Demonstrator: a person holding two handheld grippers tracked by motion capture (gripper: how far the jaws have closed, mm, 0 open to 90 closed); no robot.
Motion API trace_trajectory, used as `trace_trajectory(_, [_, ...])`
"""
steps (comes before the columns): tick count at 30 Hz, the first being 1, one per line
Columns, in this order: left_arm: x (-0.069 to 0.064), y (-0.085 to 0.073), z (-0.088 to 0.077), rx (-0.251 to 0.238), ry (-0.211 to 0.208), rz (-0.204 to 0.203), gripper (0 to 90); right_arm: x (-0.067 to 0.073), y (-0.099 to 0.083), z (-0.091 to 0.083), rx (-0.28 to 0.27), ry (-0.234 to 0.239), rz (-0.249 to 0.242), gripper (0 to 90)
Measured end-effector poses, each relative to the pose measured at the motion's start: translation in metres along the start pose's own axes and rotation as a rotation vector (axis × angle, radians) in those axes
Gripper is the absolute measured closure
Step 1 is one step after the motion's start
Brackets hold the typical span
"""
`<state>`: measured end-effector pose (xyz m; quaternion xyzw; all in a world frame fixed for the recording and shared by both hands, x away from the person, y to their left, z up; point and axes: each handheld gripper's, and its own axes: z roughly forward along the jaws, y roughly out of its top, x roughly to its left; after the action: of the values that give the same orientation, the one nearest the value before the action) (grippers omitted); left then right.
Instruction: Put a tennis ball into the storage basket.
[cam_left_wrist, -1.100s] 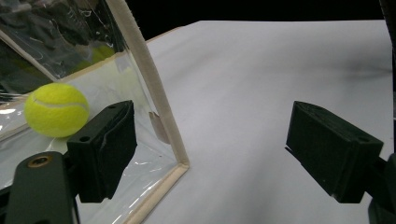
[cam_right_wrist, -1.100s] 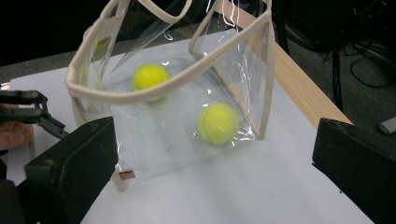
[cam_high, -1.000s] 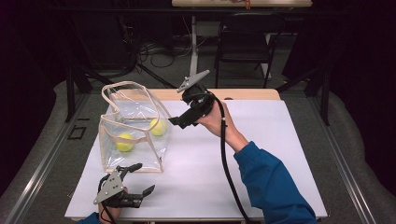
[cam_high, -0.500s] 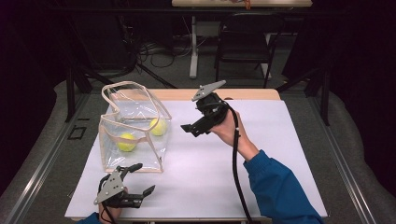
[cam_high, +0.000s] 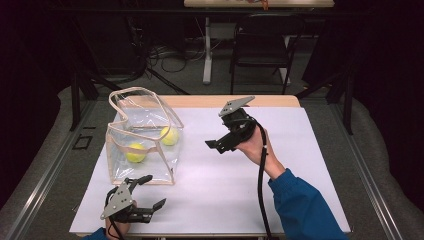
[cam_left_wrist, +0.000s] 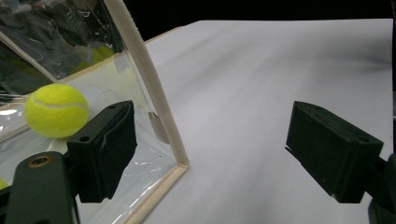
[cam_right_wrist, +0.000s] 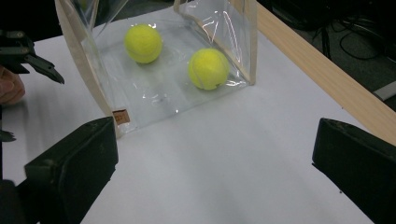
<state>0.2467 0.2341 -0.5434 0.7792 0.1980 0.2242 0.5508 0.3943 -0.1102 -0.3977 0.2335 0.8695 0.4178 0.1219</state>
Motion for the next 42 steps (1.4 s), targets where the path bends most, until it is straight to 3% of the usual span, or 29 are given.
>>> trace_trajectory(26, [0.0, 0.0, 0.0, 0.001, 0.003, 0.001, 16.0, -0.002, -0.038, 0.0, 0.029, -0.031, 0.022, 0.0])
trace_trajectory(42, [0.0, 0.0, 0.0, 0.003, 0.004, 0.001, 16.0, -0.002, -0.062, -0.009, 0.022, -0.061, 0.039, 0.0])
